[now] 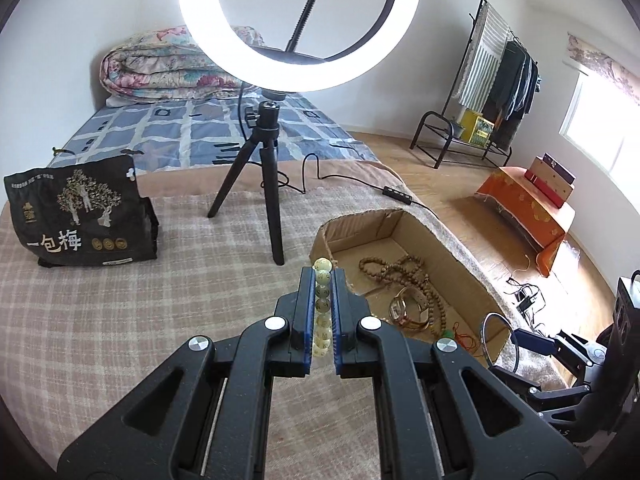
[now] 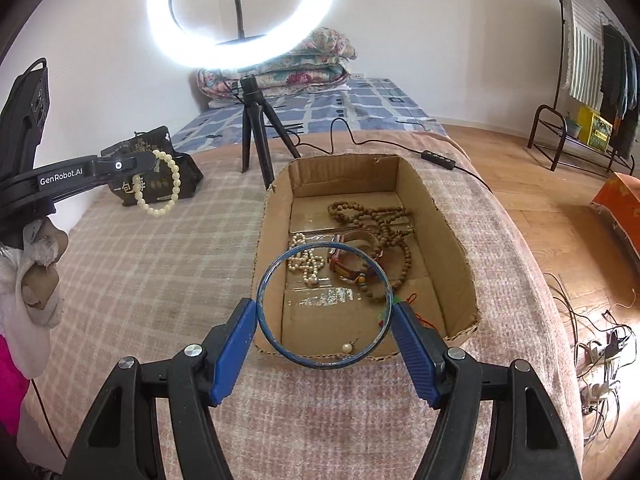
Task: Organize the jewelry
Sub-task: 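Lift and carry the bracelet in the left gripper over the box while the right carries the ring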
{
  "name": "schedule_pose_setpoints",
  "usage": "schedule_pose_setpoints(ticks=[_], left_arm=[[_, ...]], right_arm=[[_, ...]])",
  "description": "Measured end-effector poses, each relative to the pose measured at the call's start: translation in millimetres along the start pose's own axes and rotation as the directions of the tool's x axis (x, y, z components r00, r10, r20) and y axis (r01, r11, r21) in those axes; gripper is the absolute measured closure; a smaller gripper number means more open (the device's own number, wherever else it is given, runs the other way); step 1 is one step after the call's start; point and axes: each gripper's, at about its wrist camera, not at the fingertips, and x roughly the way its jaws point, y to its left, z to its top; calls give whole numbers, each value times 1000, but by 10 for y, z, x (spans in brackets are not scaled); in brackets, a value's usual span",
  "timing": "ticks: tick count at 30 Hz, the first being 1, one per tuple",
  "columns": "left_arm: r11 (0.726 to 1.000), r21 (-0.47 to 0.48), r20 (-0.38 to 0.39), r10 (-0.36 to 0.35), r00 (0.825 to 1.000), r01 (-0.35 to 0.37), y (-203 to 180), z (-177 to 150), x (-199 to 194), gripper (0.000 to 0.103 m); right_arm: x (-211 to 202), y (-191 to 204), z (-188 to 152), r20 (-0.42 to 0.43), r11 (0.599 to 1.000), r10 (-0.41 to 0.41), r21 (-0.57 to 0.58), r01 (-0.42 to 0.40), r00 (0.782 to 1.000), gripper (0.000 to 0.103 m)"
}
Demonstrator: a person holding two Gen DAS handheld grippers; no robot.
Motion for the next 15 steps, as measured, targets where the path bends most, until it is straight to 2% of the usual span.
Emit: schedule_pose_setpoints(ticks=[15], left_arm=[[998,33,-25,-47,999,48,-478,308,701,98]], right_arm=[[267,-112,82,-7,1000,25,-7,-25,1000,32]])
